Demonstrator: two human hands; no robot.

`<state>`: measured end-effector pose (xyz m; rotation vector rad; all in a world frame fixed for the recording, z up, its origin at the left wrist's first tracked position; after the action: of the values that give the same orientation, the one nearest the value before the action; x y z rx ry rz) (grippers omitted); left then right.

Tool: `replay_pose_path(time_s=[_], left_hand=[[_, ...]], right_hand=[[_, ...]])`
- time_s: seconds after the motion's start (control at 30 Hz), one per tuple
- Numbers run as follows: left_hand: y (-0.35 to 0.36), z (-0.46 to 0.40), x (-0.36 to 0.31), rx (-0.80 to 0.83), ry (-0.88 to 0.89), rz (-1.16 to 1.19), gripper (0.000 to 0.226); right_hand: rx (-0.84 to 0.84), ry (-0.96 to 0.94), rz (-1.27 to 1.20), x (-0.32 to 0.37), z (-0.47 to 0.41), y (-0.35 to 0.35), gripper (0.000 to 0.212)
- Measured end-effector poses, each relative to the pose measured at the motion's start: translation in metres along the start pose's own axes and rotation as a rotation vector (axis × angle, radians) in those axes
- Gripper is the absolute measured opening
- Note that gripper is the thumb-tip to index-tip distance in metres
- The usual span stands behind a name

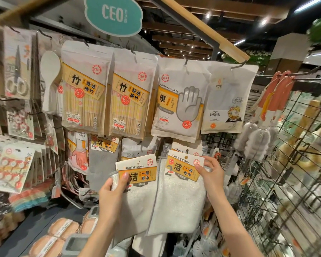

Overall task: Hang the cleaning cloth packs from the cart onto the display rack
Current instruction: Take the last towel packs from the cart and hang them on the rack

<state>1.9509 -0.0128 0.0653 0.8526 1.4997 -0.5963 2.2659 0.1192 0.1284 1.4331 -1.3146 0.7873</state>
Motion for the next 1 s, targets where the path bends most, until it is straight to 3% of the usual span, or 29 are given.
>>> replay_pose_path(time_s=[0.47,0.7,1.0], left_hand=[[-0.006,0.001,0.003,-0.012,0.001,-0.04,0.019],[-0.005,0.002,0.002,-0.007,-0.005,-0.031,0.023],[-0.005,-0.004,0.009,-0.015,-0.031,-0.046,0.013]], right_hand=[[-0.104,-0.09,0.175,-0.01,-0.021,-0.004,0.025],[-0.197,-0.086,0.253,-0.024,-0.025,-0.006,0.037],[-0.27,-0.109,0.396,-0.02,-0.037,-0.002,0.021]])
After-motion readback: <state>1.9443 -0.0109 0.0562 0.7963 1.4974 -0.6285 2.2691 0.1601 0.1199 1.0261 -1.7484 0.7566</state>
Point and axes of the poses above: each hand's wrist, its own z-axis away from the middle knuckle, its own y-axis out of the palm, x = y × z, the point moved 10 cm from there along -z, towards the middle knuckle, and after that the axes turned 12 degrees about -z, right-handed, at the moved point
